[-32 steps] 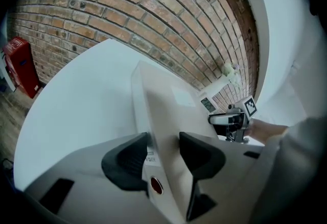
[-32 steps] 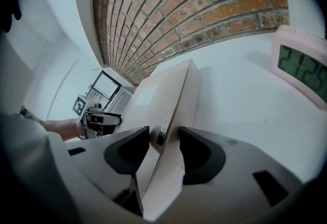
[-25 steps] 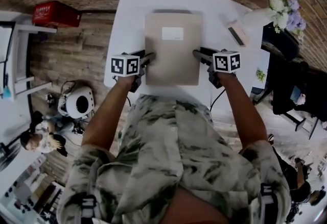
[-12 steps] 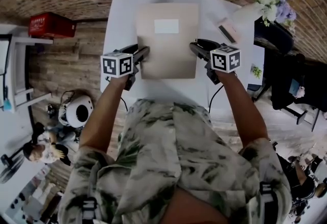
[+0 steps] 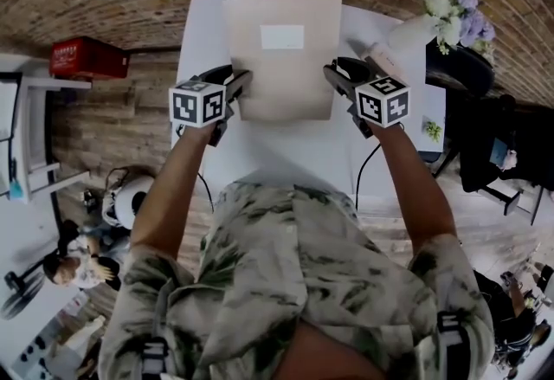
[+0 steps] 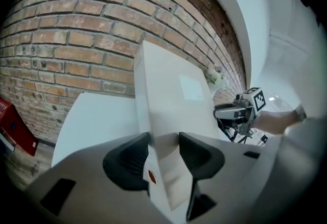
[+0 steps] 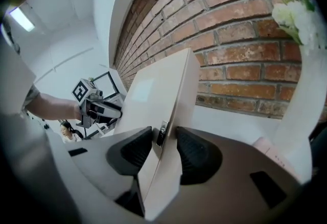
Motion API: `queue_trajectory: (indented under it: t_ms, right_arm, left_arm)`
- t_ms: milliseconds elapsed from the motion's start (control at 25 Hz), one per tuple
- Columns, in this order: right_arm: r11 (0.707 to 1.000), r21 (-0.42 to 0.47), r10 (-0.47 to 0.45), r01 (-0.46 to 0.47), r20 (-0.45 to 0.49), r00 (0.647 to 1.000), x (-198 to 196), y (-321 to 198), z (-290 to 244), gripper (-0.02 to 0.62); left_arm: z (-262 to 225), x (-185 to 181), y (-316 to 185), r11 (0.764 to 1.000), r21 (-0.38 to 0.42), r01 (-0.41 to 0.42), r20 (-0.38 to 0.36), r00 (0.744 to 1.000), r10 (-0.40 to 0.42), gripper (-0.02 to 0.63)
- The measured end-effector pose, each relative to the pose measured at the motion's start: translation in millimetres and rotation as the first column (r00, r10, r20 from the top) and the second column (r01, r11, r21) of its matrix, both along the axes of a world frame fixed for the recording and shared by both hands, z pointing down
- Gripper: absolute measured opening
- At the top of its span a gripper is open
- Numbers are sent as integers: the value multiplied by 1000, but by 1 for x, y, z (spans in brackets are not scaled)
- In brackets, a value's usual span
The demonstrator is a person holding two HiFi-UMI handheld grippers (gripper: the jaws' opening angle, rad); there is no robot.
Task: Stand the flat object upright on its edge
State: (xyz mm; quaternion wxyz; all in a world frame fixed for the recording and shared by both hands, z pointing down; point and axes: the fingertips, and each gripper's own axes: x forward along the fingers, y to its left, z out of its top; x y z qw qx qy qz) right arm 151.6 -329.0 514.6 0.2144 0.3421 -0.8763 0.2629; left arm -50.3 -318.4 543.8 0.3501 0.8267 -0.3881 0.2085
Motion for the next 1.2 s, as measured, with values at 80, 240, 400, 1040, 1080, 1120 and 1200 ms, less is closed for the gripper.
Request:
queue_trajectory:
  t_ms: [80, 240, 400, 1040, 1080, 1120, 1200]
  right_arm:
    - [999, 40, -7, 7, -17, 1000, 2, -10, -6, 170]
    - [995, 96, -7, 10, -35, 999, 6, -29, -16, 168]
    - [986, 164, -1, 11, -59, 998, 11, -49, -24, 166]
    - [929, 371, 68, -4, -162, 984, 33, -125, -35, 153]
    - [925, 380, 73, -5, -166, 983, 35, -130, -35, 152]
    - [922, 387, 77, -6, -170, 982, 36, -134, -34, 152]
    - [918, 396, 85, -9, -175, 981, 38, -143, -31, 149]
  left_arm:
    - [-6, 2, -11, 1000, 22, -8, 14, 1000, 7, 202]
    - [-15, 6, -33, 998, 65, -21, 44, 999, 18, 200]
    - [-28, 11, -59, 991, 125, -37, 89, 996, 26, 199]
    - [-40, 35, -155, 953, 284, -108, 225, 973, 43, 195]
    - [-40, 36, -161, 951, 290, -107, 230, 972, 39, 195]
    - [-39, 38, -166, 949, 296, -105, 233, 972, 34, 193]
    - [-37, 40, -178, 946, 307, -102, 237, 971, 28, 193]
